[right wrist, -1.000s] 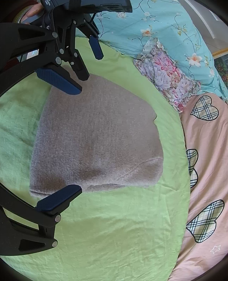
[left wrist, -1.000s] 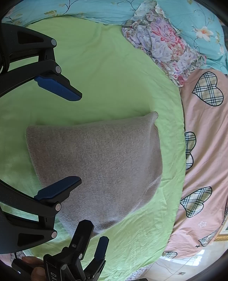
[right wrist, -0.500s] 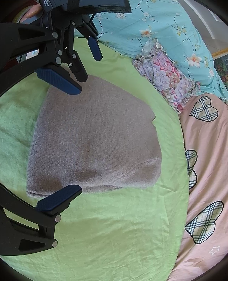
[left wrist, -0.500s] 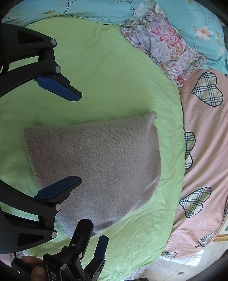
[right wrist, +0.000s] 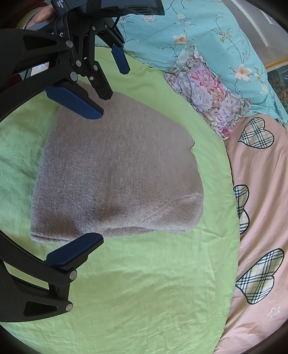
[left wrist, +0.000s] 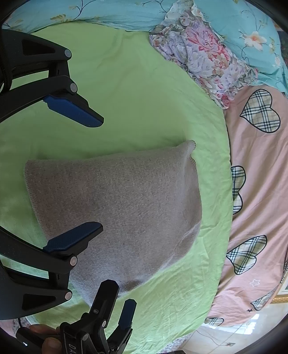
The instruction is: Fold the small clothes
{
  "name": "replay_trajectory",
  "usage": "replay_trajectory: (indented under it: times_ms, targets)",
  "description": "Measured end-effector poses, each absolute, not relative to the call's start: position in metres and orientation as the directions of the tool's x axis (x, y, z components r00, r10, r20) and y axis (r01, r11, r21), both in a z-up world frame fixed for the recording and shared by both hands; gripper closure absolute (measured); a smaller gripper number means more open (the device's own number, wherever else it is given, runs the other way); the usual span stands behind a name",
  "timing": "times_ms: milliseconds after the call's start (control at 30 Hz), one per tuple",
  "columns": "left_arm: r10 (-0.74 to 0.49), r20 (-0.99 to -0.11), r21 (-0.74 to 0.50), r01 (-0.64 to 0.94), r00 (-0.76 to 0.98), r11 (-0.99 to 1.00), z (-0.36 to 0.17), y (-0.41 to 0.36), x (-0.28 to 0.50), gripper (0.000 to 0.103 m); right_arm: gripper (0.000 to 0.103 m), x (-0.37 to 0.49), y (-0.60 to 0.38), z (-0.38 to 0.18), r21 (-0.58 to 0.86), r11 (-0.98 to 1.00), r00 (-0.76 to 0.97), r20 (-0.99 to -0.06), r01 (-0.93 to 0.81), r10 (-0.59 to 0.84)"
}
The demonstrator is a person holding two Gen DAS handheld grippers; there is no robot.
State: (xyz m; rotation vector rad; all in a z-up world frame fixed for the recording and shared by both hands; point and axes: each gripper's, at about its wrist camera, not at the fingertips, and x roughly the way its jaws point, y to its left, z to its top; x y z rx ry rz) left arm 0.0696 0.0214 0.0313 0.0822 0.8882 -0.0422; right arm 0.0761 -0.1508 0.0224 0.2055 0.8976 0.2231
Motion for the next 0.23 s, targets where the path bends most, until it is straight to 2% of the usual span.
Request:
replay_trajectory:
  times_ms: [233]
  targets:
    - [0.001,-0.783,0.045,0.055,0.622,0.998,0.03,0.0254,0.0706,0.015,0.001,0.0773,-0.1536,0.0183,0.285,0.952,0.6,-0.745,-0.111,0.293]
